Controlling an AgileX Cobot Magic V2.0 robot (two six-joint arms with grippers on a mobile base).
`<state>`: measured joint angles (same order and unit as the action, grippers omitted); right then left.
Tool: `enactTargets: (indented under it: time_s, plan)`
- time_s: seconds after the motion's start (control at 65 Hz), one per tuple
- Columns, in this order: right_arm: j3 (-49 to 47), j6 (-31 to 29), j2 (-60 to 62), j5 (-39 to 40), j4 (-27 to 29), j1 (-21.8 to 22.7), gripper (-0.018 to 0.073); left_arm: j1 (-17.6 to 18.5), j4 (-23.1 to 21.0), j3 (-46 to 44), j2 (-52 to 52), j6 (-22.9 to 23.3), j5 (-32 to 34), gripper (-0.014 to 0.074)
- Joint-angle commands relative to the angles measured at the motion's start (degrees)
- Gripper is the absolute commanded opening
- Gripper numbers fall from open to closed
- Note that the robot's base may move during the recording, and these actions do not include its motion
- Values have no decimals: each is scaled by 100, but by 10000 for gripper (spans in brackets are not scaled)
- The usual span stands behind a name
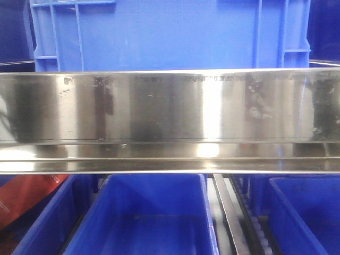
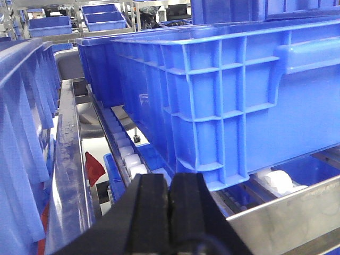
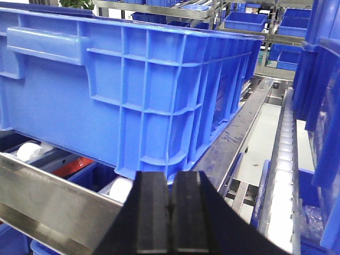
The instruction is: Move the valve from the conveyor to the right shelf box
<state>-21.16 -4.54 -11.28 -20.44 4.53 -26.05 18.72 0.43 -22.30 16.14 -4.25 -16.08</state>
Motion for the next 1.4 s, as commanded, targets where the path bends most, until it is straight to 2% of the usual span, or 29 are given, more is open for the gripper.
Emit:
enactTargets:
  time_s: [0.0,0.185,0.292,0.4,0.6,0.739,0.924,0.97,1.385]
  plan:
    - [13,-13,22,146,-48,25,-158,-31,-43,11,-24,41,131,-111]
    - [13,-13,22,146,-48,25,-158,-31,-43,11,-24,41,131,-111]
    - [13,-13,22,146,-48,25,-158,-170,23,137,-128,41,218,-111]
    - [13,-13,22,146,-48,25,-158,-561,-167,383,-500,41,292,-111]
    - [13,-13,22,146,-48,25,-158,-1500,-413,1139,-1382,41,564,-111]
    - [13,-13,22,146,-48,25,-158,-1847,-449,1702,-1614,41,785,-111]
    - [13,-13,22,146,-48,25,-158,-1893,-449,2230,-1614,41,1790,-111]
    - [13,-13,22,146,-48,25,-158,-1893,-449,2230,-1614,41,1556,-111]
    - [13,-13,22,157,-48,25,-158,-1893,-449,2230,-1614,41,1690,-111]
